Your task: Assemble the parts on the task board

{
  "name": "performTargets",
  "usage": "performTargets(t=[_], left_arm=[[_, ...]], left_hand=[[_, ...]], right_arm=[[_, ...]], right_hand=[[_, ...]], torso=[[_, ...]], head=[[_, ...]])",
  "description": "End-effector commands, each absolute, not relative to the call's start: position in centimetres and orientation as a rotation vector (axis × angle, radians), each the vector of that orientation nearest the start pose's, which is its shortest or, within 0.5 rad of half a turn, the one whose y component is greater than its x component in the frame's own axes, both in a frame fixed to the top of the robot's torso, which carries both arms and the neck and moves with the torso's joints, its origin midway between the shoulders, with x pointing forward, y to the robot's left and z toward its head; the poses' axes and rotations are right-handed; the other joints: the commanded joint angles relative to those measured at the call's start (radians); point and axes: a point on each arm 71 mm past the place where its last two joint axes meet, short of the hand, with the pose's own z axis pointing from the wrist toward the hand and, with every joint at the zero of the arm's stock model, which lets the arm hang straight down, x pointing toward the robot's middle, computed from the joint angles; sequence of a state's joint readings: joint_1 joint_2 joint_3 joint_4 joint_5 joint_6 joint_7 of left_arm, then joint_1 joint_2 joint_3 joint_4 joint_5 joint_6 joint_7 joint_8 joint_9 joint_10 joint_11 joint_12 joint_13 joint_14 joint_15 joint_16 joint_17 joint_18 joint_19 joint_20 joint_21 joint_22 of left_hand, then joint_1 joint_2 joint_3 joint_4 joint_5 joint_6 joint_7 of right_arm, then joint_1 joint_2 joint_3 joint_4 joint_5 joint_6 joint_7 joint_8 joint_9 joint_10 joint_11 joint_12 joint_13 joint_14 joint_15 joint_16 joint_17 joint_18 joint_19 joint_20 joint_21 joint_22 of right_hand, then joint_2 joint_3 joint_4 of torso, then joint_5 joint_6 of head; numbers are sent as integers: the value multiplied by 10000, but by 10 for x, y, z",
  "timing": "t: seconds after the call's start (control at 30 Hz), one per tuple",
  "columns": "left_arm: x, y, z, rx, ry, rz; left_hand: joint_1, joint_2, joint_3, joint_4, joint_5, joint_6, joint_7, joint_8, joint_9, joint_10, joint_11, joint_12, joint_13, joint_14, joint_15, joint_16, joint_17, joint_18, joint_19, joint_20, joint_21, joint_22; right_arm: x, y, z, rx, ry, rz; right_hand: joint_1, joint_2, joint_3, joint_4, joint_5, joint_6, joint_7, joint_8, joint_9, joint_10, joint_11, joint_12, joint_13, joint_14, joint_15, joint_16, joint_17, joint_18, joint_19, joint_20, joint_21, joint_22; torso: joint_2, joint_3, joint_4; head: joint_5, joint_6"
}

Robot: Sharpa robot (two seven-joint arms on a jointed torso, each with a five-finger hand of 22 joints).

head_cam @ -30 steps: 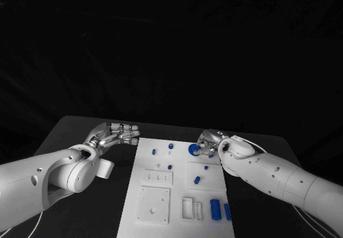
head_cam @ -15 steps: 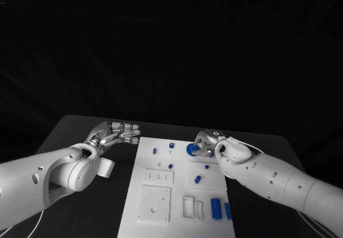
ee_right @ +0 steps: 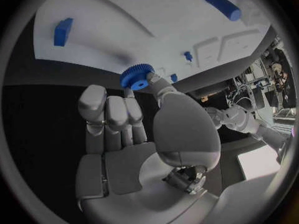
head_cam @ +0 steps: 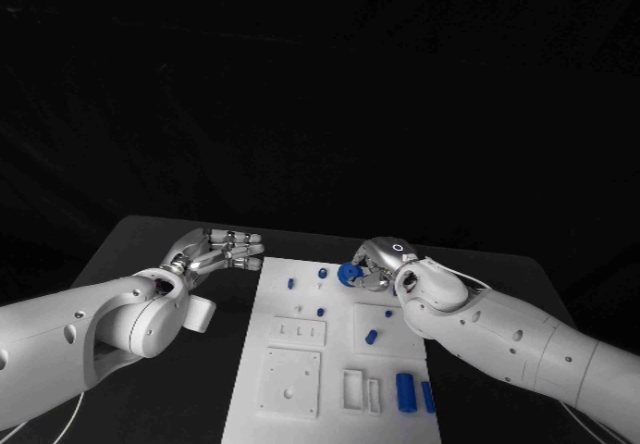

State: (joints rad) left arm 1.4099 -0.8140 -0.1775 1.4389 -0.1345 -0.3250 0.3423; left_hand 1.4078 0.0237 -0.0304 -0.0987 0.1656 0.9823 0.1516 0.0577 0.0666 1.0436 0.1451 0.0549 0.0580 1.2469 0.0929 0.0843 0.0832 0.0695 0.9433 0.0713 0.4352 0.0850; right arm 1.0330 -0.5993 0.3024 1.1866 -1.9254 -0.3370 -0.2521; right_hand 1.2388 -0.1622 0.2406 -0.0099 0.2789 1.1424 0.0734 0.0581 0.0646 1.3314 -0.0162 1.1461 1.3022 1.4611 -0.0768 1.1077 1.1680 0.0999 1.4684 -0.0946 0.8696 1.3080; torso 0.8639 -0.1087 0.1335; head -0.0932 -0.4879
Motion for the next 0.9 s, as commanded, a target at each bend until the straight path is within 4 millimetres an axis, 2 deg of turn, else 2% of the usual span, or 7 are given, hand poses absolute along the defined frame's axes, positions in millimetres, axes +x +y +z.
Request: performTargets(t=[0.03,0.3,0.5,0.63,0.73,0.9], left_arm=[[522,219,-127,-8355,14558,-14144],[522,218,-127,-8358,14583,-14153],[521,217,-127,-8351,14606,-14173],[521,217,-127,-8348,14618,-14182],[522,216,-127,-8342,14628,-14193],[522,216,-127,-8341,14634,-14193]], left_hand=[[-27,-75,-3,-47,-41,40,27,54,8,-81,14,34,15,-29,37,-54,-10,-3,0,83,29,-9],[-33,-73,10,-51,-24,47,36,51,6,-78,13,34,15,-31,35,-52,-8,-1,4,83,30,-16],[-33,-73,10,-51,-24,47,36,51,6,-78,13,34,15,-31,35,-52,-8,-1,4,83,30,-16],[-33,-73,10,-51,-24,47,36,51,6,-78,13,34,15,-31,35,-52,-8,-1,4,83,30,-16],[-33,-73,10,-51,-24,47,36,51,6,-78,13,34,15,-31,35,-52,-8,-1,4,83,30,-16],[-28,-77,18,-57,-20,63,45,53,7,-78,13,35,15,-32,36,-52,-9,-2,4,83,35,-19]], right_arm=[[547,-185,-167,-1560,13708,3147],[539,-162,-162,-1991,13561,3552],[538,-148,-163,-2341,13491,3599],[539,-142,-166,-2479,13560,3578],[540,-137,-169,-2550,13634,3559],[543,-132,-175,-2633,13771,3510]], right_hand=[[-111,33,66,22,-4,90,-4,43,15,91,-10,55,15,-14,-50,17,-9,-188,478,-80,63,1041],[-119,25,51,58,-126,75,1,41,14,87,-7,45,14,-14,-48,20,-12,-183,473,-78,49,1036],[-113,27,45,71,-153,72,1,43,15,84,-5,39,13,-17,-47,14,-19,-185,470,-76,55,1036],[-115,27,26,100,-160,63,4,42,14,83,-3,39,17,-18,-45,8,-29,-184,467,-74,51,1035],[-101,32,20,112,-193,49,7,43,14,80,0,35,17,-19,-44,0,-38,-184,464,-73,48,1033],[-103,37,14,131,-206,35,11,41,14,93,1,58,34,-16,-44,5,-39,-183,471,-74,67,1037]], torso=[[2,-7,-5],[2,-20,12],[6,-35,32],[7,-32,35],[8,-38,45],[3,-23,38]], head=[[36,22],[112,58],[108,70],[98,99],[102,90],[153,53]])
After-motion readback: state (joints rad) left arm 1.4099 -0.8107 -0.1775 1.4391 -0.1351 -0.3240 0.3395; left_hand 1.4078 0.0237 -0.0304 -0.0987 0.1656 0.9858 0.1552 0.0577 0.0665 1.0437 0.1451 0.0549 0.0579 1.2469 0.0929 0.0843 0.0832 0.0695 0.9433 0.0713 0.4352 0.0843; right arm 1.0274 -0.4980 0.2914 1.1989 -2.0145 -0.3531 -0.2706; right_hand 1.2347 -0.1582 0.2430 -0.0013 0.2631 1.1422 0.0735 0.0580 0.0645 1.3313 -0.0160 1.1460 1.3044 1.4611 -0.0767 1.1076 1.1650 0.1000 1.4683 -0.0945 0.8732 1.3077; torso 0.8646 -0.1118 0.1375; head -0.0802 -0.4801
